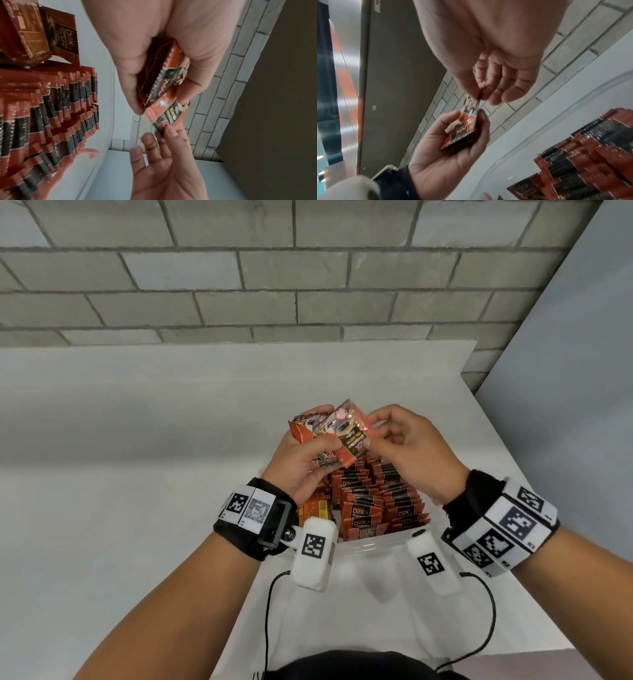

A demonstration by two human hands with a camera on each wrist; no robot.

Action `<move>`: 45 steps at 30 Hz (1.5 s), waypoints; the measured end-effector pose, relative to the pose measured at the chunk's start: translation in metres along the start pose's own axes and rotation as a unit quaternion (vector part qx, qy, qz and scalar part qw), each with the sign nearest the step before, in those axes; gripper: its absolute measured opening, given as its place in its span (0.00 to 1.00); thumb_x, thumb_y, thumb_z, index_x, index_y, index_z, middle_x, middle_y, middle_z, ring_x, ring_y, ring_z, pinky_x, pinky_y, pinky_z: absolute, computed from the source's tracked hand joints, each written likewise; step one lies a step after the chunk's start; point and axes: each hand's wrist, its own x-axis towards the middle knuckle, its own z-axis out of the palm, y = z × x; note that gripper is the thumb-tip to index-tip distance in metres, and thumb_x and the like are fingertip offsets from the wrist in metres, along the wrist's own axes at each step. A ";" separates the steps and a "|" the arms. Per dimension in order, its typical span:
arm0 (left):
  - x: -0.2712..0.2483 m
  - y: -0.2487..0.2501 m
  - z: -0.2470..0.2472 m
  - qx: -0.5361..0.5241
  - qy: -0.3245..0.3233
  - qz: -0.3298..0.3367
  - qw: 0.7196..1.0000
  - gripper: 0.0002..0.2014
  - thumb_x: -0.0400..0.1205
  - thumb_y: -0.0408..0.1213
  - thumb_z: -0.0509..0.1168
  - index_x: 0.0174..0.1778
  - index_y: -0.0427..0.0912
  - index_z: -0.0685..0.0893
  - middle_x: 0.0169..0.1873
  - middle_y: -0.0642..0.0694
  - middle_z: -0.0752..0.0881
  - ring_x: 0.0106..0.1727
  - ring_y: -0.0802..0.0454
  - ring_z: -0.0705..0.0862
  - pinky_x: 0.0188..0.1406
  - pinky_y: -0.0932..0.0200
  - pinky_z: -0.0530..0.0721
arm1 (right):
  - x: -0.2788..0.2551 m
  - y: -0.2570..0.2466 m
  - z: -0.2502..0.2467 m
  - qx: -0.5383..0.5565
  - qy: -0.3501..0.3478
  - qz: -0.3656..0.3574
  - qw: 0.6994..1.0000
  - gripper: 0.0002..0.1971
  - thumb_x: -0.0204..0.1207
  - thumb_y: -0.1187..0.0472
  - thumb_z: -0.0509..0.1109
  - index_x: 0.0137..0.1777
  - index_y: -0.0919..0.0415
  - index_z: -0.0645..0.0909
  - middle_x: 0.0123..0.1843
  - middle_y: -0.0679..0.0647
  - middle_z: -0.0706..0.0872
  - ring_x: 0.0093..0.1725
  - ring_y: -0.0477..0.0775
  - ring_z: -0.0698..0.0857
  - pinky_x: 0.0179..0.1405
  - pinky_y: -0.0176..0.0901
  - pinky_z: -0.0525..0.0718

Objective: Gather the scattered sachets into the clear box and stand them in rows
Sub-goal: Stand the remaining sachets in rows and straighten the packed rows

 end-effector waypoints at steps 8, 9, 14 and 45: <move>-0.006 -0.003 -0.003 0.041 -0.033 -0.013 0.998 0.23 0.75 0.15 0.63 0.60 0.46 0.81 0.46 0.46 0.90 0.48 0.49 0.89 0.49 0.50 0.89 | 0.008 -0.008 0.002 0.045 -0.023 0.060 0.997 0.15 0.80 0.68 0.66 0.63 0.54 0.79 0.44 0.52 0.86 0.40 0.49 0.87 0.36 0.42 0.86; -0.007 -0.005 -0.003 0.035 -0.030 -0.010 0.999 0.24 0.75 0.16 0.64 0.60 0.46 0.81 0.46 0.46 0.90 0.49 0.49 0.89 0.47 0.52 0.89 | 0.007 -0.007 0.002 0.079 -0.031 0.086 0.993 0.12 0.80 0.67 0.67 0.62 0.57 0.79 0.44 0.55 0.87 0.40 0.50 0.87 0.35 0.42 0.87; -0.008 -0.004 -0.014 -0.031 0.035 -0.006 0.999 0.16 0.71 0.34 0.70 0.56 0.42 0.81 0.47 0.40 0.88 0.48 0.43 0.88 0.49 0.47 0.87 | 0.001 0.001 -0.008 0.065 -0.058 0.064 0.994 0.08 0.80 0.68 0.66 0.52 0.55 0.82 0.45 0.55 0.87 0.39 0.46 0.87 0.36 0.36 0.86; -0.011 0.004 -0.045 -0.131 0.107 -0.058 0.984 0.12 0.83 0.31 0.57 0.62 0.34 0.77 0.41 0.34 0.88 0.40 0.40 0.88 0.39 0.47 0.90 | -0.014 0.049 0.011 -0.398 -0.295 -0.049 0.868 0.05 0.76 0.55 0.73 0.40 0.53 0.83 0.41 0.44 0.80 0.41 0.42 0.78 0.40 0.32 0.74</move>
